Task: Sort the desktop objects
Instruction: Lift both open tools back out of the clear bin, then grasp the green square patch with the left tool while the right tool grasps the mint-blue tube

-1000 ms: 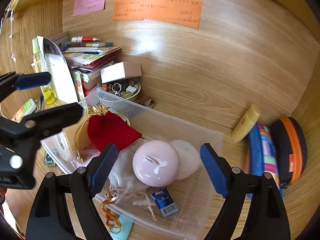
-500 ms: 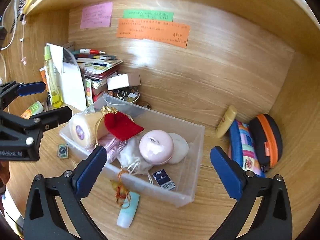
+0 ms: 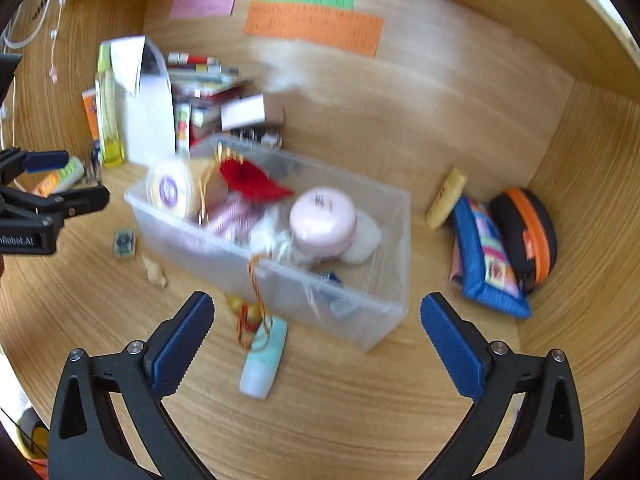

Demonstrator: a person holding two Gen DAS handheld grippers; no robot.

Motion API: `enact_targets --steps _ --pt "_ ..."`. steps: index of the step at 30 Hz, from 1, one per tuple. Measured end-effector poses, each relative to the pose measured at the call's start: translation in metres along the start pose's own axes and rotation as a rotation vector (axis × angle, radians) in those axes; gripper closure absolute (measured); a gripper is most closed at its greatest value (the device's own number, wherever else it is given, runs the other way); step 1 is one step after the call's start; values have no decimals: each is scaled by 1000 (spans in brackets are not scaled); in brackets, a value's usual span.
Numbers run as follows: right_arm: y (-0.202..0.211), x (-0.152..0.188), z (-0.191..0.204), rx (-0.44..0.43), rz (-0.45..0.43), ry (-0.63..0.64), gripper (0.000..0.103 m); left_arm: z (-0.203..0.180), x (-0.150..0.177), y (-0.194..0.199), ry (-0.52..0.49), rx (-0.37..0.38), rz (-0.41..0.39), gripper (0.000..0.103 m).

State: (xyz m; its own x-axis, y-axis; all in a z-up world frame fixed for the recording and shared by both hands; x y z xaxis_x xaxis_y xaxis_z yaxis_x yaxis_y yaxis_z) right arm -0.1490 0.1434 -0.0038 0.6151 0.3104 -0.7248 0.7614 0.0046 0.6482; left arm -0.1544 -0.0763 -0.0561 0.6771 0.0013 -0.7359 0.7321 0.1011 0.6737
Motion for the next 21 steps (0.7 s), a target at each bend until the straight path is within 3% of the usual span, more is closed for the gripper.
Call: enact_targets --steps 5,14,21 --pt "-22 29 14 49 83 74 0 10 27 -21 11 5 82 3" --pt "-46 52 29 -31 172 70 4 16 47 -46 -13 9 164 3" --pt "-48 54 17 -127 192 -12 36 11 44 -61 -46 39 170 3"
Point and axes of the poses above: each gripper's, at about its wrist camera, not at the fingertips, and y roughly against the way its jaws point, z to its left, x to its underside, the point moved 8 cm from there along -y, roughly the way its jaws point, and after that the axes turned 1 degree about -z, right-handed, at the moved point
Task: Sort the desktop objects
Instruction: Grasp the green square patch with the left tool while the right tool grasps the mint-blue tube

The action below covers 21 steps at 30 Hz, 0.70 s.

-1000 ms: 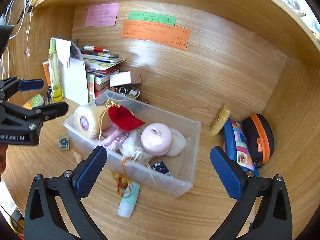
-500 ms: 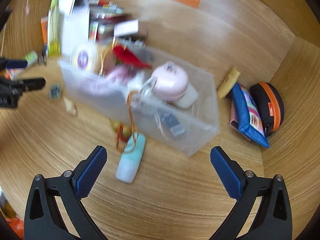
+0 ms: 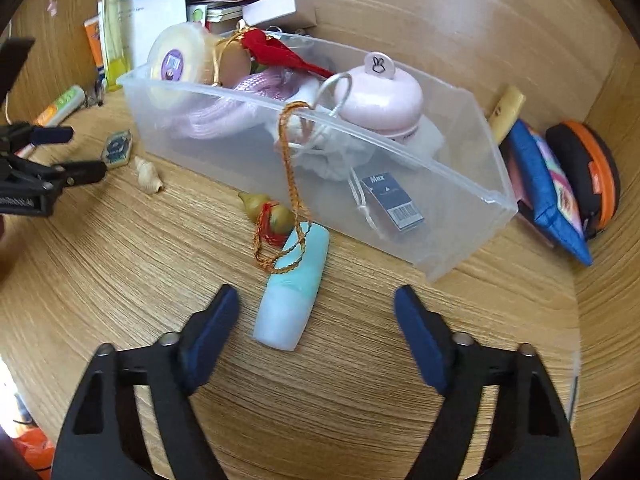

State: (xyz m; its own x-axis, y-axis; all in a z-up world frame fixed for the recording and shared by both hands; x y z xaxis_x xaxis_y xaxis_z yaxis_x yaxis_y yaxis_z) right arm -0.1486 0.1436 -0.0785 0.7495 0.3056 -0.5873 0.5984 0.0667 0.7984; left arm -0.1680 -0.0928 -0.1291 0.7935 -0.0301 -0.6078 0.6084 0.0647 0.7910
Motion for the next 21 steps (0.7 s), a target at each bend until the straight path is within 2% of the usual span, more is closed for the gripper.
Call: enact_targets --steps 6,12,19,21 --pt "2 0 -7 -33 -11 -26 47 -5 -6 -3 -47 -10 -23 4" --pt "0 -2 -9 -27 -25 -4 60 -9 -9 -6 -60 -1 -30 21" --pt "-3 -9 -4 -11 -39 41 80 -9 -12 -7 -42 11 -41 38" --pt "-4 -11 0 5 -47 59 80 -8 -12 -9 -25 25 -38 43"
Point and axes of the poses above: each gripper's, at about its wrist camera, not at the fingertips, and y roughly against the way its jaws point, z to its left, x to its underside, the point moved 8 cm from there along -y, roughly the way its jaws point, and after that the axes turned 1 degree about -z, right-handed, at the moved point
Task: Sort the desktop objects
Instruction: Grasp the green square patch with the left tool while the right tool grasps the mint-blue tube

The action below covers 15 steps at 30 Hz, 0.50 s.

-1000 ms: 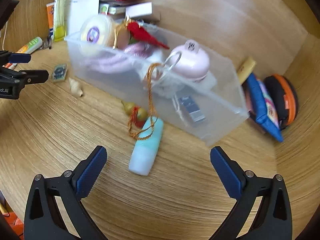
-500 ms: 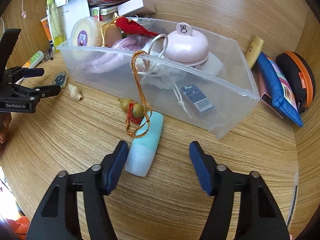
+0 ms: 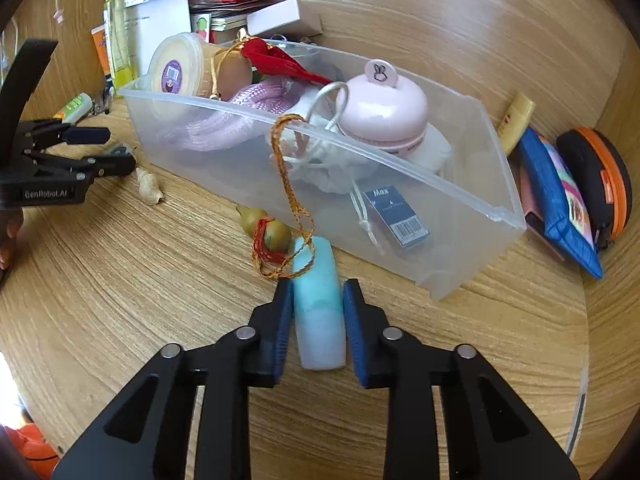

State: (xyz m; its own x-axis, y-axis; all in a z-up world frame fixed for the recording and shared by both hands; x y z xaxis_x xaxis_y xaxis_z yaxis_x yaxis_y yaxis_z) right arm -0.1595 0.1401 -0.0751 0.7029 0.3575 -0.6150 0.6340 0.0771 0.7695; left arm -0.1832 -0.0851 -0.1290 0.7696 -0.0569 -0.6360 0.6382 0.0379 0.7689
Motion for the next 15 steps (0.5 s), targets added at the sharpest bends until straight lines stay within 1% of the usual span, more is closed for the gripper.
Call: enact_targets --steps 2,3,5,7,9,15 --pt "-1 -1 4 21 -7 21 81 0 1 0 16 16 2 49" --pt "-1 -2 5 24 -7 22 81 2 1 -1 27 26 2 53" --pt "-2 -3 3 7 -1 -2 81 6 0 -2 49 37 2 59" --pt "-2 -2 0 -1 4 -23 81 9 1 -1 61 31 1 66" --pt "0 -1 -4 0 8 -43 81 10 2 0 69 26 -1 70" --pt "12 8 -26 -28 2 -133 81 12 3 2 84 27 -2 70"
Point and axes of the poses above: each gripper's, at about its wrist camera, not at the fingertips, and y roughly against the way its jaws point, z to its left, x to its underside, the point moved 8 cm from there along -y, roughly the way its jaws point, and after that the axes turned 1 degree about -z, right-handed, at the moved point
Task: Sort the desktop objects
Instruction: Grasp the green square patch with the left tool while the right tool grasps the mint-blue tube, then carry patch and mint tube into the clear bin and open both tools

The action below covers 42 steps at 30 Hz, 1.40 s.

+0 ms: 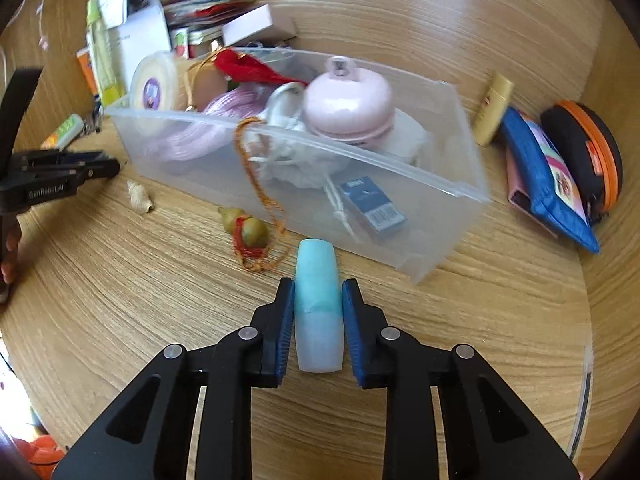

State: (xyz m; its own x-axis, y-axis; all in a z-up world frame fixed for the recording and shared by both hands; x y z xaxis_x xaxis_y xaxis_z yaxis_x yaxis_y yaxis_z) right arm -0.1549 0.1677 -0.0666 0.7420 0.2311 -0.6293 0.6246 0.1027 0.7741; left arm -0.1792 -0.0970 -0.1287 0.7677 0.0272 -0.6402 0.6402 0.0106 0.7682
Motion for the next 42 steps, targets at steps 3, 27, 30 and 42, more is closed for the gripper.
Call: enact_targets --steps 3,27,30,42 --pt "8 2 -9 -8 -9 -30 81 4 1 7 12 7 -7 70" --pt "70 -41 -16 -16 -184 -23 81 -35 -42 82 6 64 -186 70" --pt "73 -50 -16 -18 -200 -17 81 -40 -51 89 0 70 -206 70" --pt "66 -82 -25 -41 -233 -30 81 -84 -87 85 -62 118 -239 70"
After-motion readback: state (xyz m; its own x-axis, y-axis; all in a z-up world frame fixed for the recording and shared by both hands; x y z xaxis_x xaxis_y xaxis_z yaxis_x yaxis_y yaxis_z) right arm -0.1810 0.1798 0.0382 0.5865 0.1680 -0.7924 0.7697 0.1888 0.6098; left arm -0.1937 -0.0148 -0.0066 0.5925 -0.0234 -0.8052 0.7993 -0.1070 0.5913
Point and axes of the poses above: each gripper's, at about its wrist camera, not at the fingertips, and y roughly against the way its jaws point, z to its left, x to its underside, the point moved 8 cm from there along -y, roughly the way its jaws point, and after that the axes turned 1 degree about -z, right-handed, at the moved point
